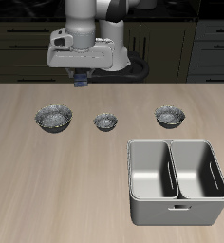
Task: Place the cream cheese in the middle-sized bowl
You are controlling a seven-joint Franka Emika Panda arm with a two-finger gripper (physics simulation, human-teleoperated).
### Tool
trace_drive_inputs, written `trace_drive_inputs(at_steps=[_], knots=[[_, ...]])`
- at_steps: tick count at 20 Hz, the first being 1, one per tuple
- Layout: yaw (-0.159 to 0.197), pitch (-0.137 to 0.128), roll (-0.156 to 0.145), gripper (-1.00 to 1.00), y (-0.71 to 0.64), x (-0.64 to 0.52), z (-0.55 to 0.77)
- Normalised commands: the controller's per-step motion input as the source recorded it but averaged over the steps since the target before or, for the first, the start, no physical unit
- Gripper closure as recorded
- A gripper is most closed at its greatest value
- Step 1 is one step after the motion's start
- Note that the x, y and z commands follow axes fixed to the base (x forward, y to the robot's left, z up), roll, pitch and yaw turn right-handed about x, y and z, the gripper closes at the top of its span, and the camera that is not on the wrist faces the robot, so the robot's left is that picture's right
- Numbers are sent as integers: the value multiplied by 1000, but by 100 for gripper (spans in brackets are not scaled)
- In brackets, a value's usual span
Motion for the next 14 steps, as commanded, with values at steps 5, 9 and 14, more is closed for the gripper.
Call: trace_drive_inputs(at_steps=[5,9,14], knots=[[8,3,-21,100,481,24,42],[-30,17,-48,100,364,87,61],[18,-18,15,100,589,-82,75]])
